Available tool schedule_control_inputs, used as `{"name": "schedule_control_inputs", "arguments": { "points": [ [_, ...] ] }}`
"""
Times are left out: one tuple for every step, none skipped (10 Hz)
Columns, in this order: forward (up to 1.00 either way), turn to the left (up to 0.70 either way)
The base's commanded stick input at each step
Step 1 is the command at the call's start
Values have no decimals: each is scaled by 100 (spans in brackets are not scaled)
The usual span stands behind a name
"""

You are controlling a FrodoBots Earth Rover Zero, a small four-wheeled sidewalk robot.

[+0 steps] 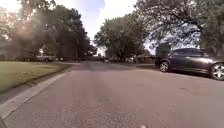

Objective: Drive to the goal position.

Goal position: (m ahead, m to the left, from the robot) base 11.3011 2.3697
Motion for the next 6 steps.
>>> {"name": "schedule_control_inputs", "arguments": {
  "points": [
    [70, 1],
    [70, 13],
    [70, 30],
    [70, 35],
    [70, 35],
    [70, 35]
  ]
}}
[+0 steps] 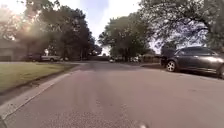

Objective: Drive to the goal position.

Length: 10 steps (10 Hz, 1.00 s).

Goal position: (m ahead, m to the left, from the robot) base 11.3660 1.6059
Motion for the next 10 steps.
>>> {"name": "schedule_control_inputs", "arguments": {
  "points": [
    [70, 35],
    [70, 18],
    [70, 1],
    [70, 0],
    [70, 0],
    [70, 0],
    [70, 0],
    [70, 0],
    [70, 0],
    [70, 0]
  ]
}}
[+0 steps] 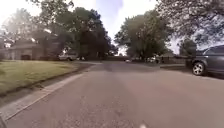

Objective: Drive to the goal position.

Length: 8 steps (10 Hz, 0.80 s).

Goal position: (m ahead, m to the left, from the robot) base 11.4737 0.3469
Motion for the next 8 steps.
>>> {"name": "schedule_control_inputs", "arguments": {
  "points": [
    [70, 0],
    [70, 0],
    [70, 0],
    [70, 0],
    [70, 0],
    [70, 0],
    [70, 0],
    [70, 0]
  ]
}}
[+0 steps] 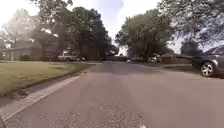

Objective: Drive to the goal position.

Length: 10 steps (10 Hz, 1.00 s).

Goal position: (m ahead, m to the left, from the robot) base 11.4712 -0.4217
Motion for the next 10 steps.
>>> {"name": "schedule_control_inputs", "arguments": {
  "points": [
    [70, 0],
    [70, 0],
    [77, 0],
    [85, 0],
    [85, 0],
    [85, 0],
    [85, 0],
    [85, 0],
    [100, 0],
    [100, 17]
  ]
}}
